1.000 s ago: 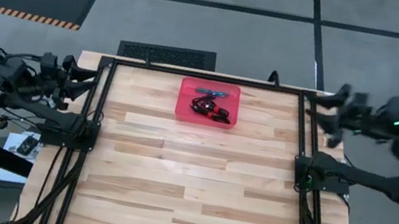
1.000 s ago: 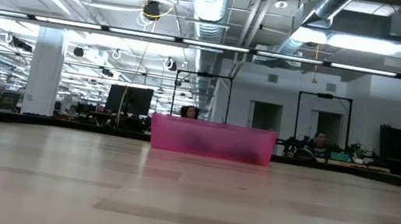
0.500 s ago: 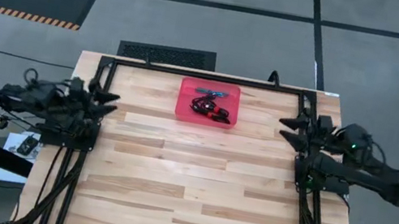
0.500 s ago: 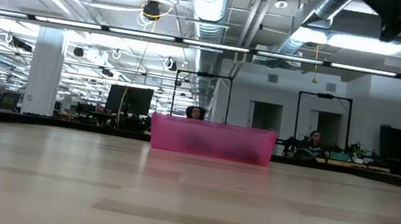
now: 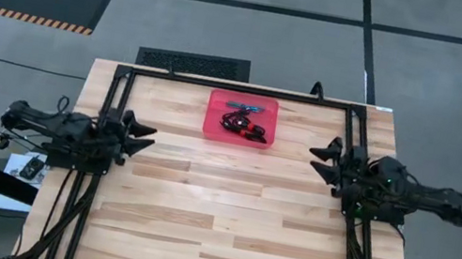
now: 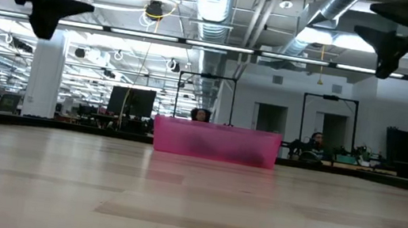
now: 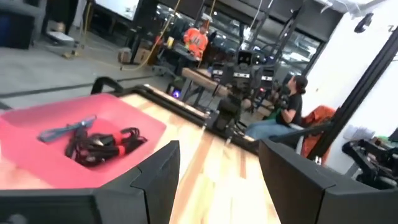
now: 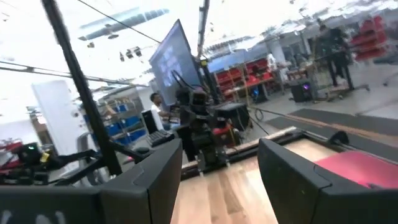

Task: Pick and place USB-C Cables
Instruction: Return to Home Position

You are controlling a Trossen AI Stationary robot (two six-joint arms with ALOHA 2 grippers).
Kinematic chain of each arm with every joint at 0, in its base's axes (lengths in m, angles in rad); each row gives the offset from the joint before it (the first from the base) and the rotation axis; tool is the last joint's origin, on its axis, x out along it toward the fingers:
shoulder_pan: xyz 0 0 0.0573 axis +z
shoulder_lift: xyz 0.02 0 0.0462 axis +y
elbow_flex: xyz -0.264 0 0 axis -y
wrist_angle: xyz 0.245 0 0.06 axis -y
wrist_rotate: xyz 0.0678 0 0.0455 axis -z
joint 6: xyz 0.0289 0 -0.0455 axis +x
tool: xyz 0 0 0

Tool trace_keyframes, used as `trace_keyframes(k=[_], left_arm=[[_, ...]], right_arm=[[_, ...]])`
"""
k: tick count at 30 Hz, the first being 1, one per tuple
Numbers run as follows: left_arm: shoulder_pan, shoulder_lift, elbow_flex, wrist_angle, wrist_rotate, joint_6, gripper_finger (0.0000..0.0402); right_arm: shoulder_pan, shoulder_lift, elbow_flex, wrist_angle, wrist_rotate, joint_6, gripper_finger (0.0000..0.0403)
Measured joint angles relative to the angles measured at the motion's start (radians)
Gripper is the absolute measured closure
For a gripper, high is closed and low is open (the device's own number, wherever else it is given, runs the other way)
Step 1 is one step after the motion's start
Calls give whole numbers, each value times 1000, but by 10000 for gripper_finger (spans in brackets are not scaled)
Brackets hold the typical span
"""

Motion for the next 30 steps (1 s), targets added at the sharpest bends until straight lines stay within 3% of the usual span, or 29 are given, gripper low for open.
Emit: trace_keyframes(k=[9, 15, 30], left_arm=[[0, 0, -118, 165, 44, -12, 196], [0, 2, -135, 162, 42, -16, 196], [0, 2, -136, 163, 41, -17, 196]], right_arm=[[30, 0, -78, 66, 2, 15, 170], [27, 1, -79, 53, 20, 14, 170], [27, 1, -80, -166, 30, 7, 170]])
